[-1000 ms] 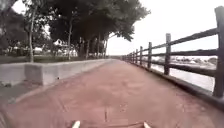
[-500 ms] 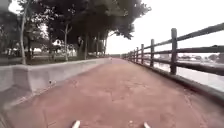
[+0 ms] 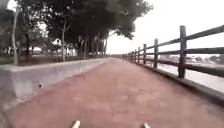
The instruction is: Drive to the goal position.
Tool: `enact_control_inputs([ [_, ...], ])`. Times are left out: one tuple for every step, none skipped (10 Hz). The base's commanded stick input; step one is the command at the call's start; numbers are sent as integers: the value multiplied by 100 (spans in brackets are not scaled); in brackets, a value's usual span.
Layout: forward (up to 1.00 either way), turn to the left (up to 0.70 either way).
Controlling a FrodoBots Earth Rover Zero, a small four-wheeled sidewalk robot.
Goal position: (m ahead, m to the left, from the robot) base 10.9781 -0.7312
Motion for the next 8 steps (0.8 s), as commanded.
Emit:
enact_control_inputs([
  [70, 0],
  [70, 0],
  [70, 0],
  [70, 0],
  [70, 0],
  [70, 0],
  [70, 0],
  [70, -2],
])
